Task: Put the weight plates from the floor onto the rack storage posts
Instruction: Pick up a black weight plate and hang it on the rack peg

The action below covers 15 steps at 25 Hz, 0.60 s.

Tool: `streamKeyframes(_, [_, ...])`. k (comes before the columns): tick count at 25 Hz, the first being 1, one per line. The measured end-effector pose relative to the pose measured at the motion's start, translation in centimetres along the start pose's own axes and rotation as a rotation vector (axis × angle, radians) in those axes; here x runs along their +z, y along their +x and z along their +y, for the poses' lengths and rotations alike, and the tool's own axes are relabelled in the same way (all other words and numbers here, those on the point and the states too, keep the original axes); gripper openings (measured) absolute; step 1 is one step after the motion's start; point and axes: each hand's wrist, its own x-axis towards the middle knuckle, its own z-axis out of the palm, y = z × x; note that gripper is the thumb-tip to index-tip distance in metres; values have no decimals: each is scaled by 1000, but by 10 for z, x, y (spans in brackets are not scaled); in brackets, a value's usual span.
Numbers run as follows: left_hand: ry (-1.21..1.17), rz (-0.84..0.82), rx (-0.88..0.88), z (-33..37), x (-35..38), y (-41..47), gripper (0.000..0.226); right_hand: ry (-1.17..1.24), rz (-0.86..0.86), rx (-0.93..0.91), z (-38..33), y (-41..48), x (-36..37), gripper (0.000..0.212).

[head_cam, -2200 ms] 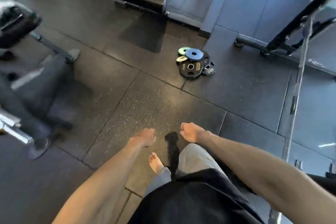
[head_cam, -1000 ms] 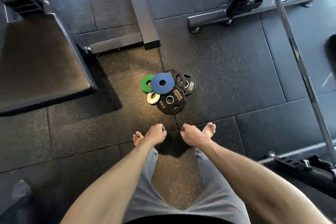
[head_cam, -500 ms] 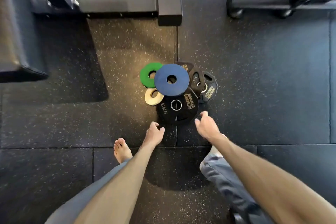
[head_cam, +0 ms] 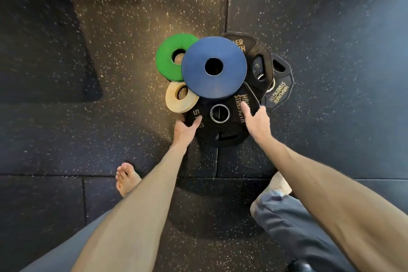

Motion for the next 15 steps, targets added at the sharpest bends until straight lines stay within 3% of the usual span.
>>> streamKeyframes(3, [-10, 45, 45, 0, 5, 9, 79, 71, 66, -34, 1, -8, 5, 58])
streamKeyframes(7, [-63, 103, 38, -4, 22, 6, 76, -19, 169, -104, 4, -16, 8, 60])
streamKeyframes(10, [-264, 77, -100, -11, 24, 4, 93, -22, 210, -102, 2, -23, 11, 57])
streamKeyframes(13, [-556, -5, -180, -18, 13, -1, 95, -1, 223, -83, -4, -37, 12, 57])
streamKeyframes(15, [-557, -6, -192, -24, 8, -2, 116, 51, 225, -61, -9, -48, 11, 61])
